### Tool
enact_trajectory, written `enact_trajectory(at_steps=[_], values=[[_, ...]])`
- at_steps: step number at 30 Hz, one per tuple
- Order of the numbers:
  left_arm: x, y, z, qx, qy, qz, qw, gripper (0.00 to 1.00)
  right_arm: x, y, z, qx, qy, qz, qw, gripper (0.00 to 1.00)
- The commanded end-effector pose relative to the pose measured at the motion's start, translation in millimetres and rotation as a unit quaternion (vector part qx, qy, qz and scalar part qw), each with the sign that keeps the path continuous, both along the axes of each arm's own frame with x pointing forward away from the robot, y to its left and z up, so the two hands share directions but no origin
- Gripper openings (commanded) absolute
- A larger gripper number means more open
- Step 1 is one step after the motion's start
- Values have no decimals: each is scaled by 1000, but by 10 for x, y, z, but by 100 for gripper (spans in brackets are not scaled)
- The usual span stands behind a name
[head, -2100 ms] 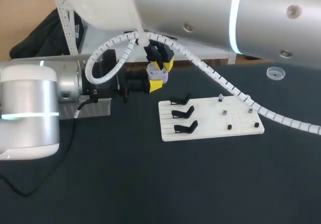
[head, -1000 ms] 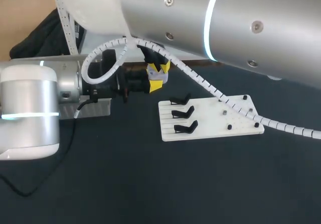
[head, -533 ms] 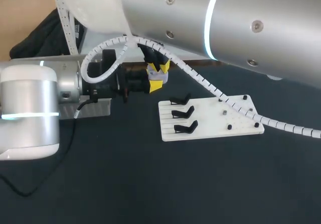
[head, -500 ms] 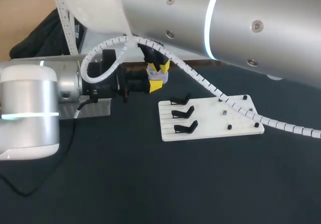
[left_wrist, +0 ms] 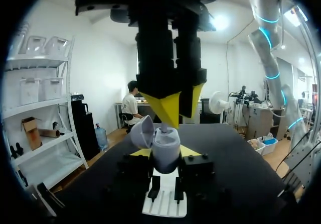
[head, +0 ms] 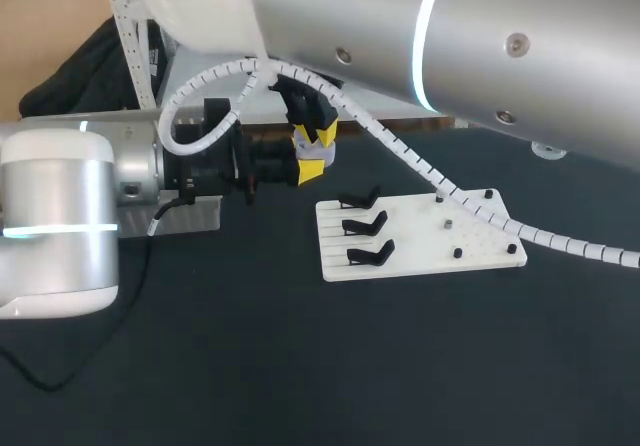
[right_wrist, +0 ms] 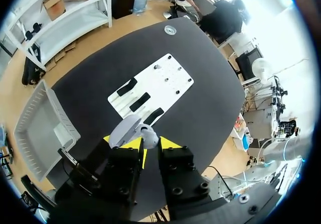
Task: Pick up each earbud case from the left stands, insert the matching earbuds, close the lid, and place the case in the box.
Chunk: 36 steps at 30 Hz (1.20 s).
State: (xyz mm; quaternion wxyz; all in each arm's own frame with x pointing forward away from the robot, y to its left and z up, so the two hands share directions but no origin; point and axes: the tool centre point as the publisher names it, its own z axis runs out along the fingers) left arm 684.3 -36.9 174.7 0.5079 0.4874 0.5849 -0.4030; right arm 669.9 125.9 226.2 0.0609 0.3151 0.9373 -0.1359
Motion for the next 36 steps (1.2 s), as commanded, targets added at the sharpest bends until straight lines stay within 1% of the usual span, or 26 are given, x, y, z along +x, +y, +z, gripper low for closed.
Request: enact_trajectory(at_steps=[1, 20, 21, 22, 23, 24, 30, 36], values=[[-5, -1, -6, -2, -1, 2, 1000, 0, 40, 36, -2, -5, 5, -2, 1000, 0], [-5, -1, -6, -2, -1, 2, 1000, 0, 74, 39, -64, -4, 11, -9, 1000, 0], [-5, -1, -6, -2, -1, 2, 1000, 0, 74, 38, -64, -4, 11, -10, 1000, 5], [-5, -1, -6, -2, -1, 2, 1000, 0, 73, 35, -67, -3, 11, -10, 1000, 20], [-5, -1, -6, -2, -1, 2, 1000, 0, 73, 34, -67, -3, 11, -10, 1000, 33], [-5, -1, -6, -2, -1, 2, 1000, 0, 71, 33, -67, -2, 11, -10, 1000, 35], [-5, -1, -6, -2, -1, 2, 1000, 0, 59, 28, -43, 0, 9, -9, 1000, 33], [-5, -1, -6, -2, -1, 2, 1000, 0, -78, 20, 139, 11, -9, 3, 1000, 33]])
